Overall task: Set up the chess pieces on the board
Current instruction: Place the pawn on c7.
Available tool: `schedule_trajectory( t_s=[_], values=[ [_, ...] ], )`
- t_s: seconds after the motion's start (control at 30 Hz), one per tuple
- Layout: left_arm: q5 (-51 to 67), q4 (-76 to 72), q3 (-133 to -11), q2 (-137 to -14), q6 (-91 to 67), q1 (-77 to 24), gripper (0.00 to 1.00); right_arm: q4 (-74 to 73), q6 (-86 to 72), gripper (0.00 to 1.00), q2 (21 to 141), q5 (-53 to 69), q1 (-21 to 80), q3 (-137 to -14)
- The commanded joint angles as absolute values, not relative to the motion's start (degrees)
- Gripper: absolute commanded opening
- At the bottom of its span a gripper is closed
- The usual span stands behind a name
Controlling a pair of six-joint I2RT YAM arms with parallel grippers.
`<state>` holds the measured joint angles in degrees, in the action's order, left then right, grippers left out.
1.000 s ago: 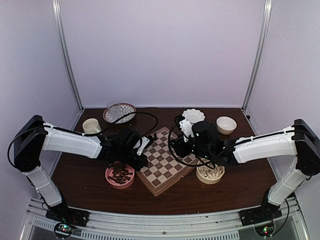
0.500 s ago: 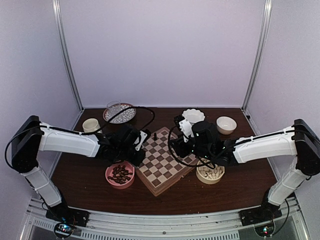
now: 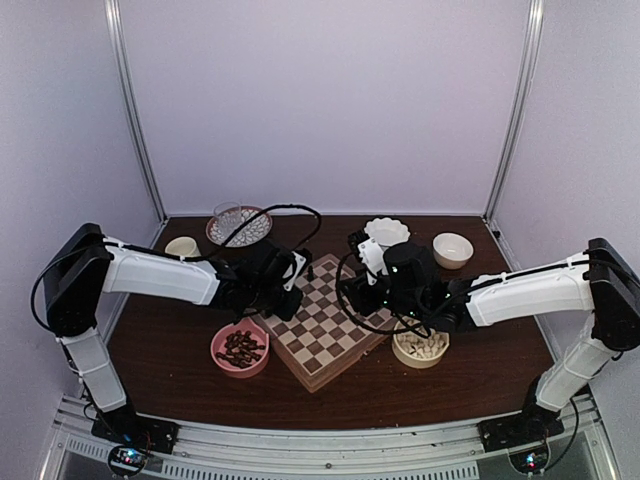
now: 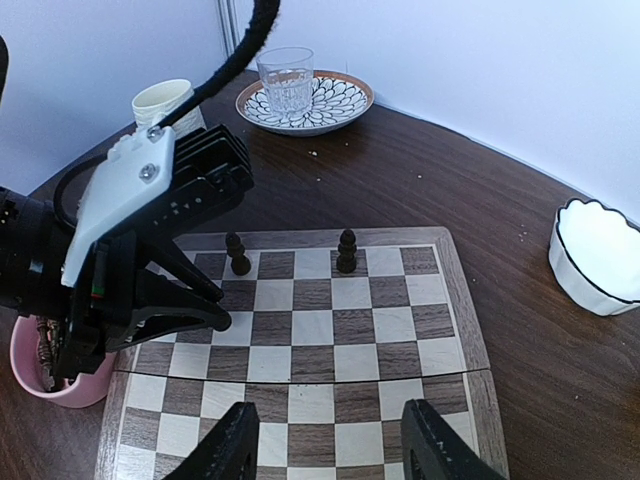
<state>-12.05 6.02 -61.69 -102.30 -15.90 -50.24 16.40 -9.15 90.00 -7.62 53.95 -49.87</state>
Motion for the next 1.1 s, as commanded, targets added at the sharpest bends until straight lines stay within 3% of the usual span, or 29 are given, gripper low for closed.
schedule_trajectory(
  t_s=[0.0,1.07],
  values=[
    [-14.42,4.56,-63.46,-102.74,-14.86,-49.58,0.15,16.63,-8.77,0.51,88.77,-8.61,53.61,-49.92],
    [-14.90,3.62,-64.75,-106.81,-13.32,-46.77,0.15,16.24,-8.71,0.51,88.33,-8.31,53.67,-49.92]
  ],
)
